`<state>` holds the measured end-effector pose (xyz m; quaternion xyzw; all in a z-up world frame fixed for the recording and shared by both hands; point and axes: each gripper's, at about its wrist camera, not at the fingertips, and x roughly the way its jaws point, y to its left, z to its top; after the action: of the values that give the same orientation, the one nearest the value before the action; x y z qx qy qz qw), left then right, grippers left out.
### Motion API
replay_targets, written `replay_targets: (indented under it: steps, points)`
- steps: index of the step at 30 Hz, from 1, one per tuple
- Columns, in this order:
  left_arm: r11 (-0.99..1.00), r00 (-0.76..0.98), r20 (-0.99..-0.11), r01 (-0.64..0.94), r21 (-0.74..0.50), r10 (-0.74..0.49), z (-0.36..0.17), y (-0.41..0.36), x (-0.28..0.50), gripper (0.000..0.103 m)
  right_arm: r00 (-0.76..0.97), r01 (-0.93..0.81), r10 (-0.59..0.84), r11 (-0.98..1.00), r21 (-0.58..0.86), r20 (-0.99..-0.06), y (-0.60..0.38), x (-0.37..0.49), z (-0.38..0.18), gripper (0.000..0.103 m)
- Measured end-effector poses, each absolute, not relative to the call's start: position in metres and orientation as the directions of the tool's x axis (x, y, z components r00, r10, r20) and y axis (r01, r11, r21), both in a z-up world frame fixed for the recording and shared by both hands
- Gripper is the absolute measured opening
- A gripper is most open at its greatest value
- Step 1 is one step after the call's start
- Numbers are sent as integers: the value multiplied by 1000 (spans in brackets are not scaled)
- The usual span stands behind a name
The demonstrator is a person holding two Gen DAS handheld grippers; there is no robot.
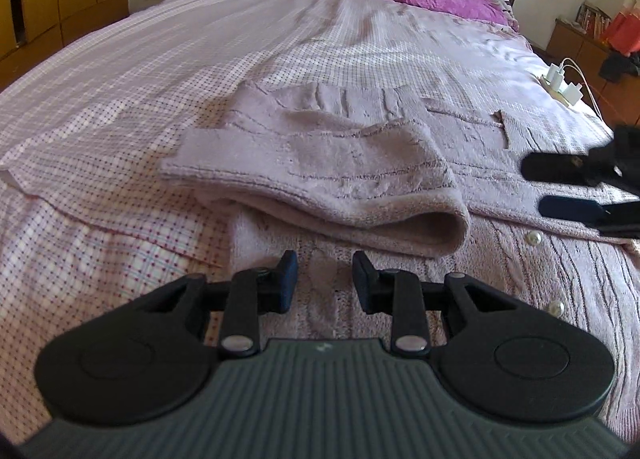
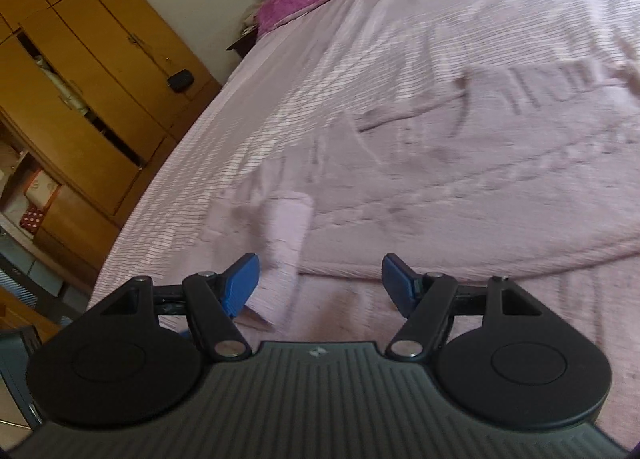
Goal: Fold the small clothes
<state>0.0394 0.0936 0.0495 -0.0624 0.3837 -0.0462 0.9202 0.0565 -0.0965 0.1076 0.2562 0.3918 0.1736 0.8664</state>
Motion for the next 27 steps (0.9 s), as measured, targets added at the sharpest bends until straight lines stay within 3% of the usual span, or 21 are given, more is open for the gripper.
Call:
replay_targets:
  steps: [13,14,18,27]
  points:
    - [983,707,-689,50,-177,-160,47,97,37,32,567,-152,525,824,545,-635,-43,92,93,73]
    - [983,708,-687,52,-178,-162,47,97,37,32,566,-160,527,825,543,-634,-41,94,91,68]
    - [981,715,-678,54,-188,-169,48,100,36,32,571,-185,513,841,509,-640,-34,97,89,13]
    - [985,724,-673,51,-167,-151,50,100,41,32,700,-244,481,855,457,-527,-51,96,138,9]
